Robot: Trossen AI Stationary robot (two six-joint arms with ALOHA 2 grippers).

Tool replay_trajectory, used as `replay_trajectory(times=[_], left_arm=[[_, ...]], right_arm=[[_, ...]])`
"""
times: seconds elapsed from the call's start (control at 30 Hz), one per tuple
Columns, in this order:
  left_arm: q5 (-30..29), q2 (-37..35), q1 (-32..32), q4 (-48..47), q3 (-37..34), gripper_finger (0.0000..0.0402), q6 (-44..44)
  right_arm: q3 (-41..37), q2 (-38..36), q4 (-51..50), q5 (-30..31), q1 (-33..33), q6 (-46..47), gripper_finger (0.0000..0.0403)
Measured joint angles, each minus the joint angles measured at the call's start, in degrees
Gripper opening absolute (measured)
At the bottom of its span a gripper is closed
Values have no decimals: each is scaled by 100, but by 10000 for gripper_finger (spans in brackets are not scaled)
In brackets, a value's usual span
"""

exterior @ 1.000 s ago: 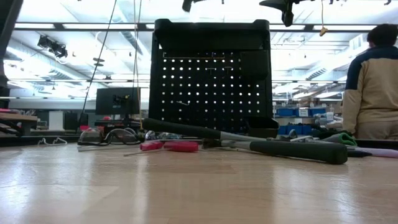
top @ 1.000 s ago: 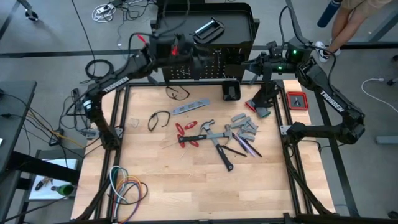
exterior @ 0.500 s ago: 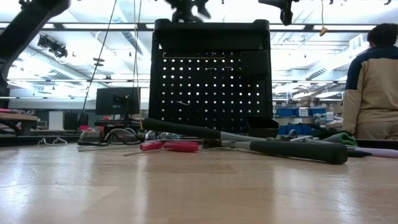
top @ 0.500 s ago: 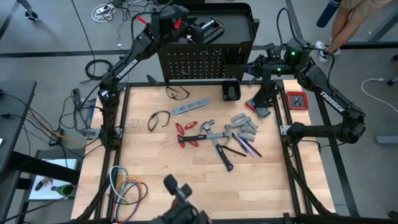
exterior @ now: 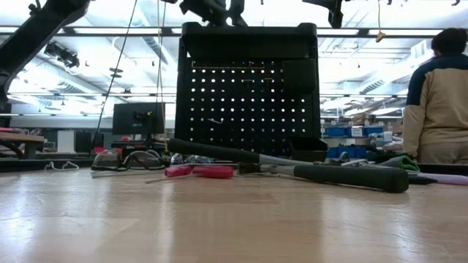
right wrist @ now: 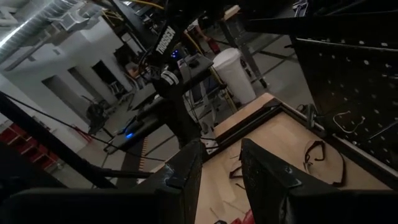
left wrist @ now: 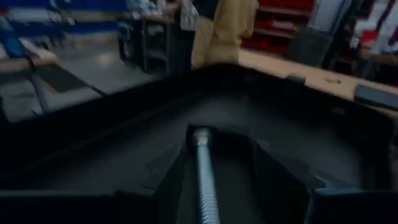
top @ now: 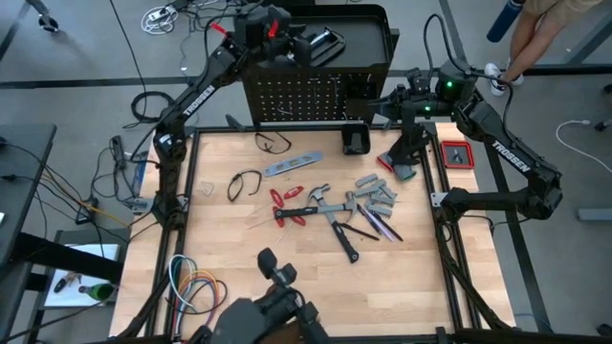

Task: Hang tools onto peg board
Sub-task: Remove the clamp from the top of the peg board

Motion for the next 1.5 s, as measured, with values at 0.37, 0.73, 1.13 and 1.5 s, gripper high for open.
replay_trajectory(times=[0.37,0.73,1.13,1.5], left_arm=[[185,41,142,-957,33,188,742],[-682,37,302,-933,11,165,1148],[-1732,17,378,675,-25,161,1440],[-2176,9,356,896,-17,161,1438]], right_arm=[[-2,2,4,55,-11,-129,119],[-2,2,20,243,-17,-271,119],[-7,-62,14,333,-36,-272,119],[-7,-70,96,434,-42,-315,119]])
